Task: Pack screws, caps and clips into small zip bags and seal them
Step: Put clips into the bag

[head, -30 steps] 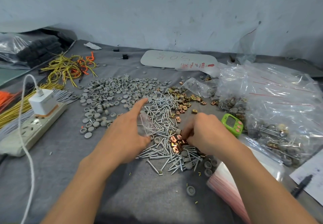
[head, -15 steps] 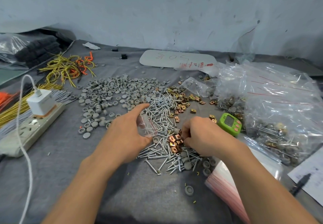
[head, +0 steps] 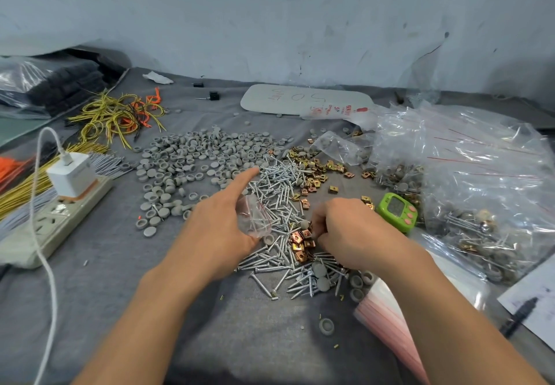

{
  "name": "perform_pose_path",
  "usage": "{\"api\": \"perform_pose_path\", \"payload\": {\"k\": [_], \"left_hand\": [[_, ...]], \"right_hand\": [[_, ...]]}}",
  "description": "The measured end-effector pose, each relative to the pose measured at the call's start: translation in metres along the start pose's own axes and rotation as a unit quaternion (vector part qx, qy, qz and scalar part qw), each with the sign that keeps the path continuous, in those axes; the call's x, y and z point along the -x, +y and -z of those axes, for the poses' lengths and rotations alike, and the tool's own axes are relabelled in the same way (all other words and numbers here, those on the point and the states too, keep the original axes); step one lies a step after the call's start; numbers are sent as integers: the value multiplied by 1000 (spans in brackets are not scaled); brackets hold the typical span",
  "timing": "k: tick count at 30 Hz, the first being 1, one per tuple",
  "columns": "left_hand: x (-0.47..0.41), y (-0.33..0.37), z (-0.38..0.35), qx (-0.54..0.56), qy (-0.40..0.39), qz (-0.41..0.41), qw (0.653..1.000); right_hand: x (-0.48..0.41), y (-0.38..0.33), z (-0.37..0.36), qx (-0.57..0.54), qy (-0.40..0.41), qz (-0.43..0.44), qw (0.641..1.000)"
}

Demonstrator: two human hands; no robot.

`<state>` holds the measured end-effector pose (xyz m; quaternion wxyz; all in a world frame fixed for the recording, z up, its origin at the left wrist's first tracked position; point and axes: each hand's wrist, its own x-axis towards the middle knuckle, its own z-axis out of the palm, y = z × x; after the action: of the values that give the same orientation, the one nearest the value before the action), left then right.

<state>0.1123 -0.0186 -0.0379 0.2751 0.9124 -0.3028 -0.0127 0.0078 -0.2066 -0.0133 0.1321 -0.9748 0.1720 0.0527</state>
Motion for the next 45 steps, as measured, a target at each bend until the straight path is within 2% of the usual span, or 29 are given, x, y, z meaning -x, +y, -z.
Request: {"api": "perform_pose_path", "payload": {"k": [2,4,7,9,13,19,23,26,27,29,31,33,37,42,45], "left_hand": [[0,2,0,-2,1,9,1000],[1,5,-2,-15,12,3,1000],[3,11,-1,-24,14,-25,999],[4,15,-1,-14,17,-30,999],[7,20,0,37,22,-27,999],[10,26,2,59,13,-45,997],[11,28,3,78,34,-51,995],[11,26,6,96,76,-34,992],[11,24,7,102,94,-25,990],[10,21,10,111,131,-18,985],[10,19,13,115,172,-23,978],[9,15,15,107,203,-24,973],[6,8,14,48,201,-23,978],[9,13,10,-8,164,-35,986],[8,16,7,-15,127,-26,991]], "right_hand": [[-1,1,1,-48,72,-16,996],[-1,-3,1,-144,129,-4,981],[5,-17,2,-293,121,29,948],[8,-25,0,-337,97,46,935],[8,-38,-7,-360,104,54,926],[5,-51,-16,-386,177,35,905],[5,-51,-15,-388,140,69,909],[6,-38,-4,-419,162,67,891],[6,-31,0,-412,176,53,892],[5,-17,5,-349,184,19,919],[6,-5,7,-228,152,-8,962],[9,-1,3,-129,99,-12,987],[14,-4,-5,-87,9,13,996],[16,-6,-8,-81,9,7,997],[17,-8,-10,-63,37,2,997]]}}
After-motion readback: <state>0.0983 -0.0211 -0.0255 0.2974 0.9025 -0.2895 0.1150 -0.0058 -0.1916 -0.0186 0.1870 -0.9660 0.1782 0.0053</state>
